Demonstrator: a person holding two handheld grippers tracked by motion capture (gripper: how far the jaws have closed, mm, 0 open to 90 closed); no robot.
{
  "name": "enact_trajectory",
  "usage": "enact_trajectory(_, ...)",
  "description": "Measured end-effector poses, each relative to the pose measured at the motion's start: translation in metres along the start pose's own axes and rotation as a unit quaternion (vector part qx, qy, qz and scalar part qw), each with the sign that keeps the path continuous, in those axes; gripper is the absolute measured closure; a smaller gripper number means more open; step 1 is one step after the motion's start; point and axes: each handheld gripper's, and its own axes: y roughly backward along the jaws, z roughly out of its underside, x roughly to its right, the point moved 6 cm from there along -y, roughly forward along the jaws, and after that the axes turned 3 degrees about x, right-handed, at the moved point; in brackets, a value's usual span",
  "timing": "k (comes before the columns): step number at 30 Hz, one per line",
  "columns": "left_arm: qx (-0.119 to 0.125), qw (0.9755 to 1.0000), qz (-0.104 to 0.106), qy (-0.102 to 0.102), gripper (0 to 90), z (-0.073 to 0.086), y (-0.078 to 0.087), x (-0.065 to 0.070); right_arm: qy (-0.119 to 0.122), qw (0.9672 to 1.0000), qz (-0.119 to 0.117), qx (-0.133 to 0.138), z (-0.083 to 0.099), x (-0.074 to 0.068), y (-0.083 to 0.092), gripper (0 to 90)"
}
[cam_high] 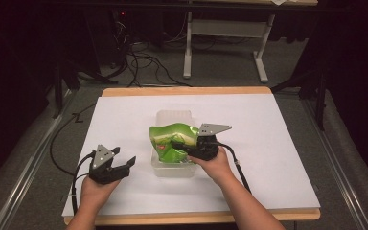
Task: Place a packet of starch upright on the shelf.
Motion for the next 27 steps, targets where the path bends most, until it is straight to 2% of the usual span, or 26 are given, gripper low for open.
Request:
enact_trajectory(6,0.0,1.0,0.0,0.0,30.2,0.0,0.0,0.0,0.003,0.9999,0.01,-0.005,0.0,-0.002,0.0,90.0)
enact_trajectory(7,0.001,1.0,0.0,0.001,30.3,0.0,0.0,0.0,0.014,0.9997,0.021,-0.005,-0.005,-0.004,0.001,82.9)
enact_trajectory(8,0.001,1.0,0.0,0.001,30.3,0.0,0.0,0.0,0.014,0.9997,0.021,-0.005,-0.005,-0.004,0.001,82.9)
enact_trajectory(9,-0.001,1.0,0.001,0.001,30.3,0.0,0.0,0.0,0.02,0.9992,0.034,-0.002,-0.01,-0.005,0.004,70.3)
enact_trajectory(10,-0.001,1.0,0.001,0.001,30.2,0.0,0.0,0.0,0.02,0.9992,0.034,-0.002,-0.01,-0.005,0.004,70.3)
enact_trajectory(12,0.0,1.0,0.001,0.001,30.3,0.0,0.0,-0.001,0.024,0.9984,0.05,0.005,-0.015,-0.005,0.011,63.0)
enact_trajectory(14,0.0,1.0,0.001,0.002,30.3,0.0,-0.001,-0.001,0.023,0.9977,0.064,0.011,-0.018,-0.005,0.023,58.5)
enact_trajectory(15,-0.001,1.0,0.001,0.001,30.3,0.0,-0.001,-0.001,0.025,0.9969,0.072,0.014,-0.018,-0.006,0.036,56.9)
enact_trajectory(16,-0.001,1.0,0.001,0.001,30.3,0.0,-0.001,-0.001,0.025,0.9969,0.072,0.014,-0.018,-0.006,0.036,56.9)
enact_trajectory(17,-0.001,1.0,0.001,0.001,30.3,0.0,-0.001,-0.001,0.025,0.9959,0.086,0.012,-0.014,-0.006,0.053,56.4)
enact_trajectory(18,-0.001,1.0,0.001,0.002,30.3,0.0,-0.001,-0.001,0.025,0.9959,0.086,0.012,-0.014,-0.006,0.053,56.4)
enact_trajectory(21,-0.001,1.0,0.001,0.002,30.3,0.0,-0.002,0.001,0.022,0.9951,0.097,0.002,0.0,-0.007,0.072,57.6)
enact_trajectory(27,-0.003,1.0,0.002,0.001,30.3,0.0,-0.003,0.003,0.013,0.9942,0.105,-0.021,0.019,-0.002,0.065,56.5)
